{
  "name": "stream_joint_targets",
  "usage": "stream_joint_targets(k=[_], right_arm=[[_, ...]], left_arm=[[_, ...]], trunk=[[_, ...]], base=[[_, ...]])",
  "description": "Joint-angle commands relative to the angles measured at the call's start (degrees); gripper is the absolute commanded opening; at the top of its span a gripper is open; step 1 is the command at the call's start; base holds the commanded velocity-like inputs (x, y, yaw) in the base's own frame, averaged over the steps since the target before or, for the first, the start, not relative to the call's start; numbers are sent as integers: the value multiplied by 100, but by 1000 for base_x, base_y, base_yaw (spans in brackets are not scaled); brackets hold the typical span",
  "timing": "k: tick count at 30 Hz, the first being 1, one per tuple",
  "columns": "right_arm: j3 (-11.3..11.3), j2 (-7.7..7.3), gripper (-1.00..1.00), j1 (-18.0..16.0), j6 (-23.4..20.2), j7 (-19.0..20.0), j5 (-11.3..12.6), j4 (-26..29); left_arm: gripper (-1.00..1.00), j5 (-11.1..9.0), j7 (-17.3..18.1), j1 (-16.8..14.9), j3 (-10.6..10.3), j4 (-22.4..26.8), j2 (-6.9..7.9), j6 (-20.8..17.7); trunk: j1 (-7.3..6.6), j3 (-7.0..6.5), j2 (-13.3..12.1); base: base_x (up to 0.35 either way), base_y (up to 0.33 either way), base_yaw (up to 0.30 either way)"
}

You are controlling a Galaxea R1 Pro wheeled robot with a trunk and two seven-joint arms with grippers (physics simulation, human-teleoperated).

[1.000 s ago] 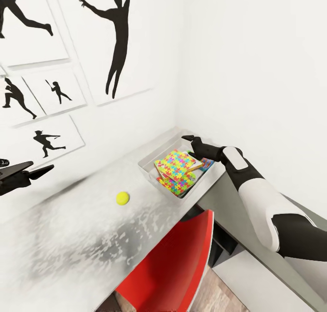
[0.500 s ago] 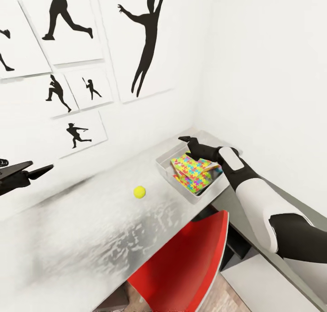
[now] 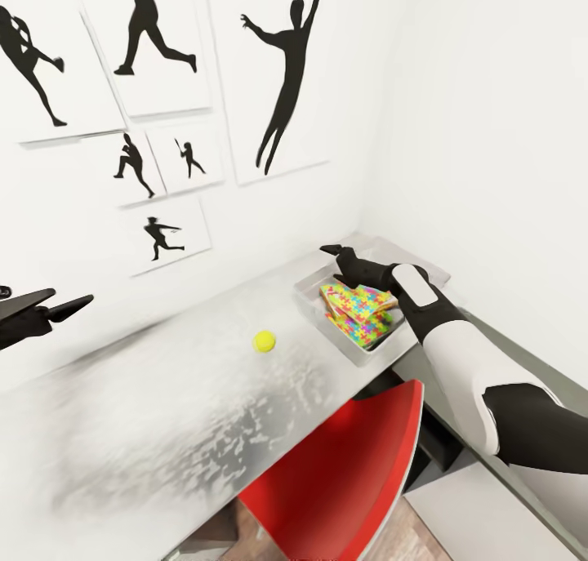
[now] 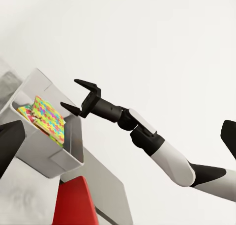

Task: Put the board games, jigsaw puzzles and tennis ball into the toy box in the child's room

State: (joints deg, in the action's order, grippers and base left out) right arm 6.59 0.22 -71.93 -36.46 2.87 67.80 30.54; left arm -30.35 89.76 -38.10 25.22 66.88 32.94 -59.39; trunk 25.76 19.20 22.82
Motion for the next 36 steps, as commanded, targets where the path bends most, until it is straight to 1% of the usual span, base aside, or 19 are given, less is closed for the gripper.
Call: stream_joint_targets(k=[1, 6, 16, 25, 29, 36], right_arm=[[7, 4, 100, -5, -10, 29, -30, -4], [9, 29, 100, -5, -10, 29, -30, -4], [9, 50, 100, -5, -19, 3, -30, -4], [9, 149, 100, -5, -19, -210, -30, 69], [15, 158, 100, -5, -19, -284, -30, 180], [39, 169, 100, -5, -19, -334, -30, 237]], left_arm=[[100, 4, 24, -4, -1, 0, 2, -61], [100, 3, 24, -4, 0, 0, 2, -61], [100, -3, 24, -2, 0, 0, 2, -61], [100, -12, 24, -4, 0, 0, 2, -61], [100, -14, 24, -4, 0, 0, 2, -61], [100, -3, 24, -4, 6, 0, 2, -61]], trunk=[[3, 3, 10], [3, -14, 10], [3, -16, 10], [3, -18, 10], [3, -29, 10], [3, -60, 10]], base=[[-37, 21, 196], [-17, 9, 118], [-128, 1, 8], [-81, 15, 7], [-63, 33, 140], [-11, 6, 231]])
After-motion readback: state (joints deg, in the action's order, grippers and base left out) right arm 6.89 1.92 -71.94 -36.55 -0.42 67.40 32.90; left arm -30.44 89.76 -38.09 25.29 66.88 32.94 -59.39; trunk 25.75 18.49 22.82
